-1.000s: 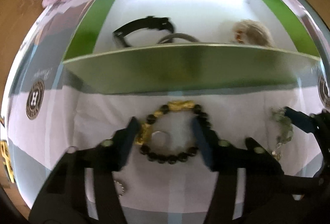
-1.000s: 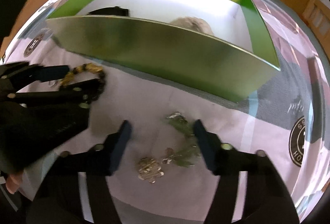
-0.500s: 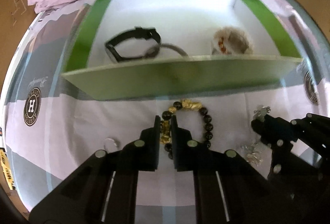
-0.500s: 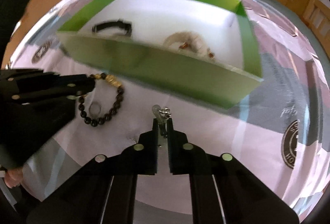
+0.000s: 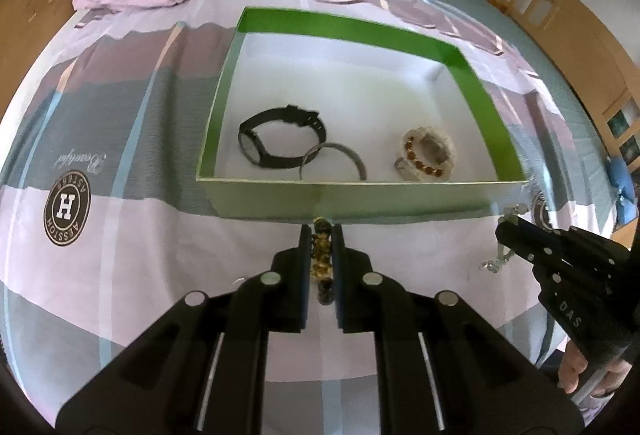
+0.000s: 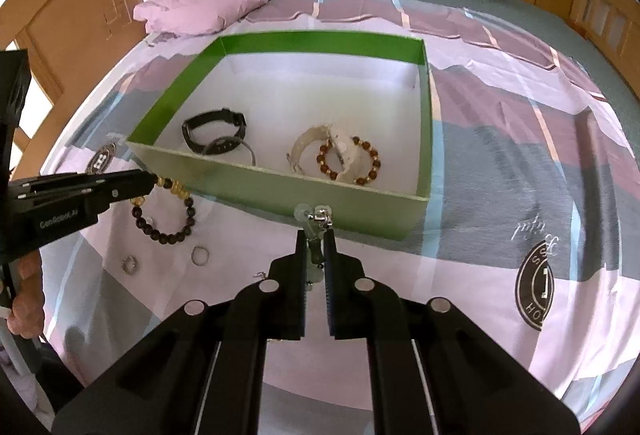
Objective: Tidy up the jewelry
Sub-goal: 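Carry both bracelets into the green box and open both tools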
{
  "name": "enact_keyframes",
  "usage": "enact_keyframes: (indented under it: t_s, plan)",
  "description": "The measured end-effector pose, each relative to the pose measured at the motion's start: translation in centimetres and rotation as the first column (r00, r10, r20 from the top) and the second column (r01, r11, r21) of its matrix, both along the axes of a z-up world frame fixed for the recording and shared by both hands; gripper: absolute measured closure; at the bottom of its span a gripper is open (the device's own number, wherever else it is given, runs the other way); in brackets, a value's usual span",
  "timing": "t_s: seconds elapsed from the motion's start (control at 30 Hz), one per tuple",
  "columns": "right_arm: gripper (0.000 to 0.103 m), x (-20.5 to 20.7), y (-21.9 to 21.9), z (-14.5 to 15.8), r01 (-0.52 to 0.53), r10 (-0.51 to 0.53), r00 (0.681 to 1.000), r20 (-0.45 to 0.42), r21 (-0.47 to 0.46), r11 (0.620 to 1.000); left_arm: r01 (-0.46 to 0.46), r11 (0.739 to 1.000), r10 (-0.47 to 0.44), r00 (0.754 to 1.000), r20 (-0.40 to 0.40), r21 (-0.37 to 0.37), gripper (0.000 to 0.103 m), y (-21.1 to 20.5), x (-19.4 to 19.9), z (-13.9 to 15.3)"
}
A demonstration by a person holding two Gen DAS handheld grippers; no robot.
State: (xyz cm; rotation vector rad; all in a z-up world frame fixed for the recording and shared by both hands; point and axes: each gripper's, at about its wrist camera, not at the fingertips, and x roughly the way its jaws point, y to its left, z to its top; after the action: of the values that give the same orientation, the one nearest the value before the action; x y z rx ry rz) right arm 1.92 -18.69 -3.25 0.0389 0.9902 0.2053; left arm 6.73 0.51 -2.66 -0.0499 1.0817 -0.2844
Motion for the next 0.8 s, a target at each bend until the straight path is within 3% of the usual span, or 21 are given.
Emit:
enact_keyframes:
  t_s: [0.17,0.37,0.57,0.67,0.8]
  plan:
    - [0.095,0.3,-0.4,1.2,0.008,-0.009,1.000,0.025,0.020,1.000,0.033,0.998,-0.031,0.999,0.034,-0.049,0.094,-0.6,-0.8,2.0]
    - [0.095,0.5,-0.4,2.2,0.021,-0.022,0.998,0.064,0.019,1.000,0.069,0.992,-0.053,0.987,0.149,-0.103,0.094,-0.7,-1.7,6.2]
    - [0.095,1.2,-0.4,5.0,0.019,-0.028,0.986,0.164,0.052,0.998,-0.020,0.999,0.034,0.940,0.340,-0.046,0.094,-0.8,-1.9,9.6]
    - [0.095,3.1,-0.2,4.7,0.036,-0.044,0.988,0.149,0.055,0.998,-0.022,1.000,0.023,0.944,0.329,-0.009,0.094,-1.7,0.2,9.5]
    - [0.095,5.6,-0.1,3.1,0.062,-0.068,0.992,0.103,0.052,0.997,-0.032,0.999,0.031,0.962,0.271,0.000,0.094,-2.5,3.2,7.0]
